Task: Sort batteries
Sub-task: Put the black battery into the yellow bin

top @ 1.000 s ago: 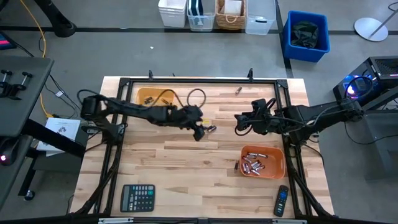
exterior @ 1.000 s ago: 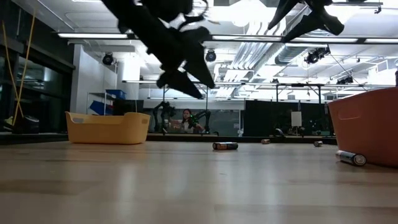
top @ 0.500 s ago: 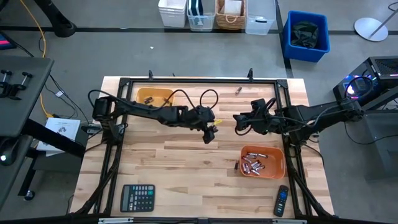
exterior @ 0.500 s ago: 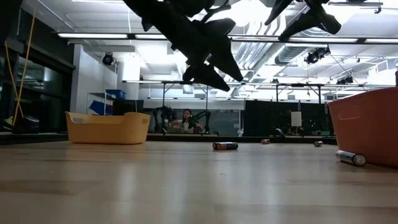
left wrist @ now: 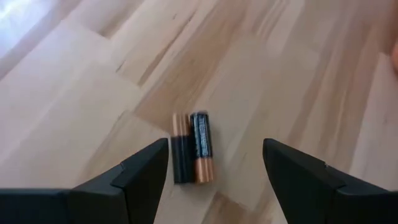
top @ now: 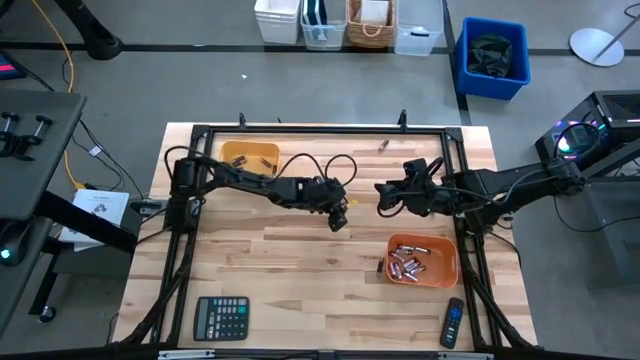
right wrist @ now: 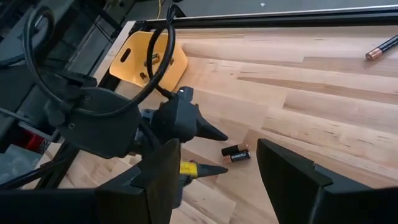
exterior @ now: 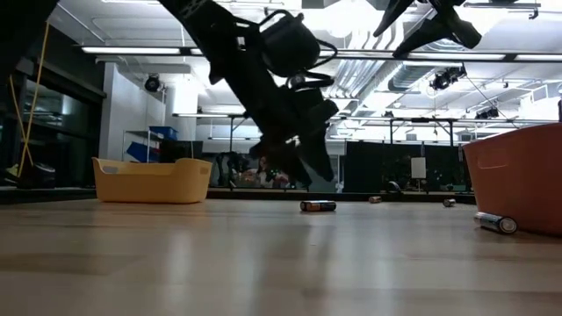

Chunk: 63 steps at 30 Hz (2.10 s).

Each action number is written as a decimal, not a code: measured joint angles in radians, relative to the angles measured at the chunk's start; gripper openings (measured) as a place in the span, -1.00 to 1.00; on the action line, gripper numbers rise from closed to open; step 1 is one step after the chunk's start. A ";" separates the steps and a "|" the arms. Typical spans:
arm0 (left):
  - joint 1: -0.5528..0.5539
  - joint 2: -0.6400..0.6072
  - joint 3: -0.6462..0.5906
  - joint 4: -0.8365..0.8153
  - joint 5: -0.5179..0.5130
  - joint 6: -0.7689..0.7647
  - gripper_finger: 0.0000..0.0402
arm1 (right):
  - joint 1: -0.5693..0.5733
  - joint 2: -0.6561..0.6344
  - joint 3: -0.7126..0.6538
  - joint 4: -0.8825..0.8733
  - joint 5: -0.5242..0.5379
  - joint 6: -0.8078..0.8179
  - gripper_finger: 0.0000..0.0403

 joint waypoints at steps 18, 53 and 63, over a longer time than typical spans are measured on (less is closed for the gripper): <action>0.070 0.022 0.001 0.013 0.014 -0.070 0.05 | 0.000 0.007 -0.001 0.000 -0.001 0.002 0.03; 0.074 0.072 0.002 -0.068 0.082 0.085 -0.73 | 0.000 0.039 -0.002 -0.010 -0.005 -0.001 0.03; 0.059 0.035 -0.001 -0.140 0.148 0.134 -0.88 | -0.003 0.039 -0.002 -0.012 -0.015 -0.001 0.03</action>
